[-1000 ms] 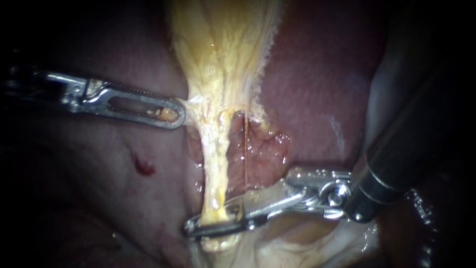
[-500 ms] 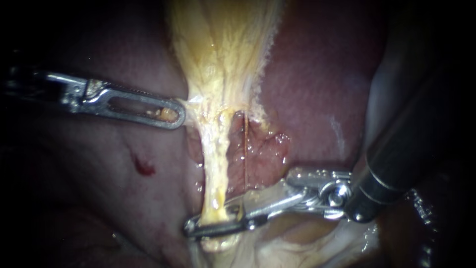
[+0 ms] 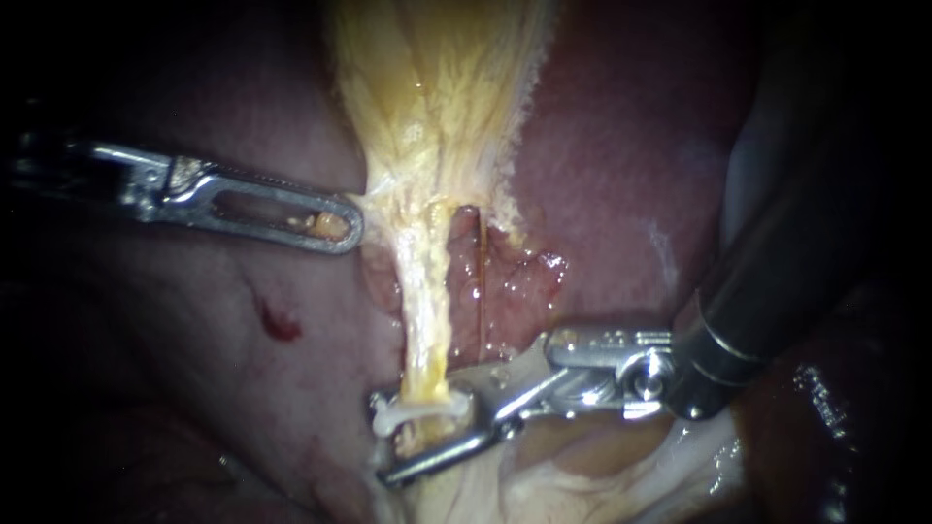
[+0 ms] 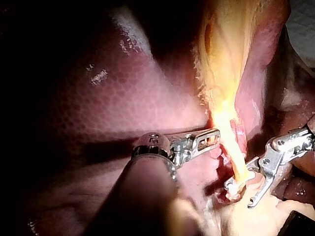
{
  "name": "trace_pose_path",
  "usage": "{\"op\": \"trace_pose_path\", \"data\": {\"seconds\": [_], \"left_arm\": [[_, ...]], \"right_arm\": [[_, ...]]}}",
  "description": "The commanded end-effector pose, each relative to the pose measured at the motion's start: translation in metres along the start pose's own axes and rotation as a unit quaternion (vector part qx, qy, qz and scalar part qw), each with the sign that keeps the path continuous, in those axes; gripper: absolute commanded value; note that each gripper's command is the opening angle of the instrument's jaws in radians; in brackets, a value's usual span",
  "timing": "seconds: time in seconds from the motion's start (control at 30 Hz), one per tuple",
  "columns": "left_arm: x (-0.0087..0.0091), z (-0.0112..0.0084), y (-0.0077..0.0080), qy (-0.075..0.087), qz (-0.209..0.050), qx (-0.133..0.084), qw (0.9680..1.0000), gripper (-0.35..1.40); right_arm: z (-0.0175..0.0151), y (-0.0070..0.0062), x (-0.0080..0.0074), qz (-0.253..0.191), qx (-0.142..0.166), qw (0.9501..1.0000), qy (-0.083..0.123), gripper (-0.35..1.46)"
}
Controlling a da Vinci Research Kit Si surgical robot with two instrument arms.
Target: Going back first clip left tube
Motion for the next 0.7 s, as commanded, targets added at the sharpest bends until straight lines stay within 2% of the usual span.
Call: {"op": "trace_pose_path", "data": {"seconds": [0.03,0.13,0.33,0.7], "left_arm": [[0.0,0.0,0.0,0.0,0.0,0.0,1.0,-0.35],[0.0,0.0001,-0.0001,0.0,0.0,0.0,1.0,-0.35],[0.0,0.0001,-0.0001,0.0,0.0,0.0,1.0,-0.35],[0.0,0.0,-0.0002,0.0,0.0,0.0,1.0,-0.35]], "right_arm": [[-0.0002,0.0005,-0.0002,-0.002,-0.013,0.9999,0.004,0.5],[-0.0007,0.0015,-0.0005,-0.018,-0.037,0.9991,0.009,0.5],[-0.0018,0.0025,-0.0007,-0.042,-0.055,0.9975,0.012,0.5],[-0.0042,0.0021,-0.0008,-0.071,-0.057,0.9958,0.011,0.5]]}}
